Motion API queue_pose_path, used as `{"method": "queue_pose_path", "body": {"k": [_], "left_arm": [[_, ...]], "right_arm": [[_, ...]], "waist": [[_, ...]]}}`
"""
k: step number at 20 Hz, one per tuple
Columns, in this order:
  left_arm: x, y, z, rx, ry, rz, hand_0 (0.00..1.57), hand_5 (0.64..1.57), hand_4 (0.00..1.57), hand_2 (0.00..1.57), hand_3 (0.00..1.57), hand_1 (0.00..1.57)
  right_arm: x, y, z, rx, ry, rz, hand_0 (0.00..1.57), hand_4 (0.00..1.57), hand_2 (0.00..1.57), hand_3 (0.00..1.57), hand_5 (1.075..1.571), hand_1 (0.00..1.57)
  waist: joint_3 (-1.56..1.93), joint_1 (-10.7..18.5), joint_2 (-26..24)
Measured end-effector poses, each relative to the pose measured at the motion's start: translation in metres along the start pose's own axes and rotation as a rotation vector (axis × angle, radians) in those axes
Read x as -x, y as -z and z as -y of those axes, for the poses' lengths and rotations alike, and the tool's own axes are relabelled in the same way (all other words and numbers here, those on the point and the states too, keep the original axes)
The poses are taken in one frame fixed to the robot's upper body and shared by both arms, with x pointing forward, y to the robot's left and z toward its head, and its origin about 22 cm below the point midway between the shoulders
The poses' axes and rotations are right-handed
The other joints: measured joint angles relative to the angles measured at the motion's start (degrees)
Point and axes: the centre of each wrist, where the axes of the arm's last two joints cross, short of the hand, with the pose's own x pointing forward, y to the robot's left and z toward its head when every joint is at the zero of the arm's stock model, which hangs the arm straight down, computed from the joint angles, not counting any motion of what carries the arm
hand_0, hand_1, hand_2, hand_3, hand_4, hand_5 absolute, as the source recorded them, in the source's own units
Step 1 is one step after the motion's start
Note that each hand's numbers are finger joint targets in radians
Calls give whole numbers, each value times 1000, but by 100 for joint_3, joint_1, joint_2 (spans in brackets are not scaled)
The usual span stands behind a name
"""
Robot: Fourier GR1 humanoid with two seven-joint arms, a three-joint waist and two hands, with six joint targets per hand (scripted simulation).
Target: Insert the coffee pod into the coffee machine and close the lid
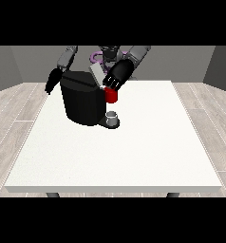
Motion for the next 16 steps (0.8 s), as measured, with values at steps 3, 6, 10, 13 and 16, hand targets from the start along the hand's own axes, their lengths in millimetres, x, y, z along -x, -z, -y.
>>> {"method": "queue_pose_path", "body": {"k": [3,6,10,13,16], "left_arm": [[1,-1,-3,-11,1,-3,1207,1571,356,1244,1206,1207],[-7,2,-2,-5,7,11,1198,1571,355,1224,1168,1198],[-2,1,1,-29,21,17,1241,1571,290,1255,1199,1241],[-7,2,-4,-53,45,10,1209,1571,0,1228,1132,1209],[-4,-2,-12,-67,94,8,1210,1571,0,1220,1093,1210]], "right_arm": [[-2,0,0,-3,1,0,0,0,0,0,1571,0],[1,1,1,12,-5,-5,0,0,0,0,1571,0],[0,0,-3,10,2,-10,0,145,0,0,1571,0],[-4,5,0,11,-1,-5,0,0,0,0,1571,0],[-10,7,-1,11,-2,7,0,0,0,0,1571,0]], "waist": [[0,-35,-9],[0,33,-43],[-1,17,-42],[0,-8,-19],[1,-38,89]]}}
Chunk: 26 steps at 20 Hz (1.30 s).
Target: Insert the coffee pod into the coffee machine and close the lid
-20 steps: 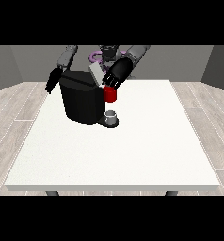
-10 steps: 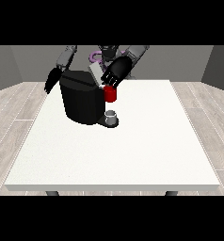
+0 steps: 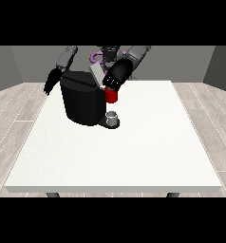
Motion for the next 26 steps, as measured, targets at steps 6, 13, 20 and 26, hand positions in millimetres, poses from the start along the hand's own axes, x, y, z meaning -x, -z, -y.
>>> {"method": "queue_pose_path", "body": {"k": [6,13,20,26], "left_arm": [[13,-4,7,-11,73,1,1096,1571,0,1127,990,1096],[12,-5,-3,-55,57,24,1206,1571,0,1179,956,1206],[9,-4,-5,-92,52,50,1232,1571,0,1211,967,1232],[5,-6,-12,-125,116,108,1044,1571,0,1049,744,1044]], "right_arm": [[-8,0,-2,-2,0,2,0,0,0,0,1571,0],[-7,-2,-4,-5,-6,28,0,144,0,0,1571,0],[-6,1,-2,-4,-11,23,0,147,0,0,1571,0],[-10,4,-3,11,-20,33,0,112,0,0,1571,0]], "waist": [[4,-44,52],[7,-86,202],[-3,-88,232],[13,-26,320]]}}
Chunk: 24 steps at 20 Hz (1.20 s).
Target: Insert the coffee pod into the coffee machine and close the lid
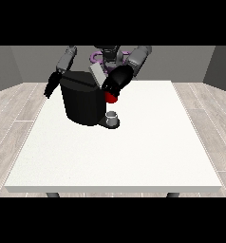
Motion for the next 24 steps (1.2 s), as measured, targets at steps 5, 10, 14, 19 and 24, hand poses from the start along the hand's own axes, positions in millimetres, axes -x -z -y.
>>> {"method": "queue_pose_path", "body": {"k": [5,10,14,19,24], "left_arm": [[3,-4,-12,-30,54,22,510,1571,0,776,600,510],[2,-3,-12,-24,94,6,0,1571,0,587,459,0],[13,-8,-14,-26,86,-12,0,1571,0,525,452,0],[20,-10,-5,-20,85,-34,0,1571,0,299,199,0],[24,-12,30,48,31,-70,0,1571,0,0,52,0]], "right_arm": [[-3,2,4,-2,-11,23,0,147,0,0,1571,0],[-2,3,0,-1,-24,16,0,83,0,0,1571,0],[-4,1,2,-12,-7,20,0,133,0,0,1571,0],[-6,-3,-8,-23,-1,4,0,0,0,0,1571,0],[21,-19,-9,-15,-3,-79,0,0,0,0,1571,0]], "waist": [[11,-79,124],[4,-54,117],[0,-135,81],[-4,-82,-24],[-11,188,-544]]}}
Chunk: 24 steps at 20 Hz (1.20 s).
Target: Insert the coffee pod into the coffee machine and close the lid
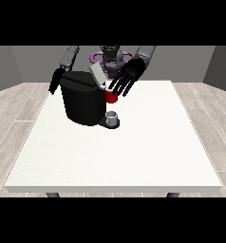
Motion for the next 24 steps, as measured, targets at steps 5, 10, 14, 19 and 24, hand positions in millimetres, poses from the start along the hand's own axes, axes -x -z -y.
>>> {"method": "queue_pose_path", "body": {"k": [5,10,14,19,24], "left_arm": [[0,-5,53,110,-79,2,0,1571,0,282,0,0],[0,-18,120,125,-423,16,0,1571,418,0,0,0],[7,-45,187,103,-781,-43,0,1571,69,0,0,0],[4,-89,262,133,-1045,-141,0,1571,393,0,0,0],[1,-122,298,182,-1146,-213,0,1571,386,0,0,0]], "right_arm": [[39,-20,14,20,6,-98,0,0,0,0,1571,0],[70,-46,21,44,6,-199,0,0,0,0,1571,0],[81,-59,29,54,36,-224,0,0,0,0,1571,0],[75,-61,31,3,90,-204,0,0,0,0,1571,0],[57,-49,40,-66,67,-154,0,107,0,0,1571,0]], "waist": [[-2,417,-650],[-11,843,-1467],[-17,1199,-2029],[-11,1671,-2749],[-7,2018,-3151]]}}
